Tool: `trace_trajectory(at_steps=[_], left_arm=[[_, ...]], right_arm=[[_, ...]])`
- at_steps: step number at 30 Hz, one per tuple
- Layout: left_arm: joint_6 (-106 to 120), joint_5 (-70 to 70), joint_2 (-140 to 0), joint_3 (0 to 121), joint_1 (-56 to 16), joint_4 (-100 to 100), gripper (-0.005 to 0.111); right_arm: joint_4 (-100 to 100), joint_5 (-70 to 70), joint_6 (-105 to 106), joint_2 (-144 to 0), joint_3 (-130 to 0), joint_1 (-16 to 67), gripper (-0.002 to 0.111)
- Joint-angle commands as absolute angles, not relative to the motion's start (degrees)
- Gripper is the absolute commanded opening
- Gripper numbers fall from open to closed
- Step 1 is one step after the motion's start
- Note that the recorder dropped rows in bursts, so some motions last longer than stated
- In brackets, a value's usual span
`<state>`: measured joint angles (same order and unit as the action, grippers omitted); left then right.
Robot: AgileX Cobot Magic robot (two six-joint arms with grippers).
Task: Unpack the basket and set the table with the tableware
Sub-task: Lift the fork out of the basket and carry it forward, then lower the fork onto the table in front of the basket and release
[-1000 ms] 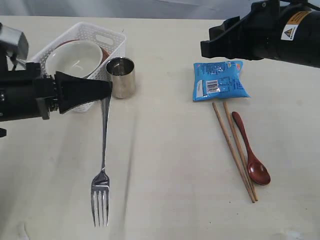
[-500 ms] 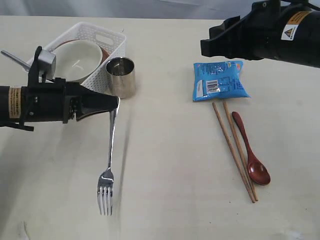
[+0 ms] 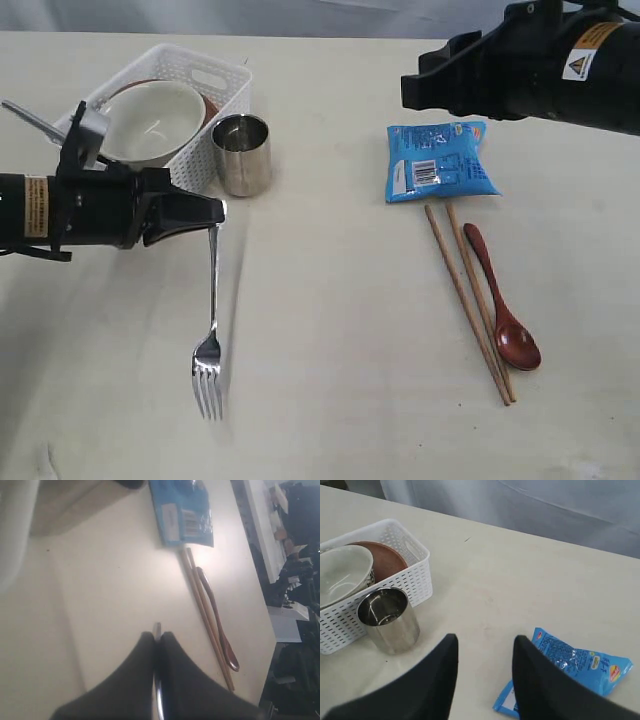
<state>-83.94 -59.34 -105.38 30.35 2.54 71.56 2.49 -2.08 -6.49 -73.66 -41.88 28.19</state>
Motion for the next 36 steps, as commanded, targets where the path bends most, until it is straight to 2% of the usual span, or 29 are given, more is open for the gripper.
trace_trajectory(at_steps=[1,17,25,36], left_arm=[[-83.7,-57.7,-105.4,30.4,2.7,72.5,0.0],[-83.5,-51.9,-105.4,30.4,2.6,72.0,0.0],[-81.3,-47.2,-105.4,30.6,-1.4,69.2,0.0],[-79.3,-43.0,-105.4,31.2,-1.4,63.5,0.0]], right_arm=[[2.7,-1.9,-6.9,-73.5,-41.9,28.3,0.036],[2.7,-1.9,-6.9,-73.5,-41.9,28.3,0.036],[2.7,-1.9,-7.1,-73.5,-41.9,28.3,0.036],[2.7,-1.9,-7.1,-73.5,-41.9,28.3,0.036]])
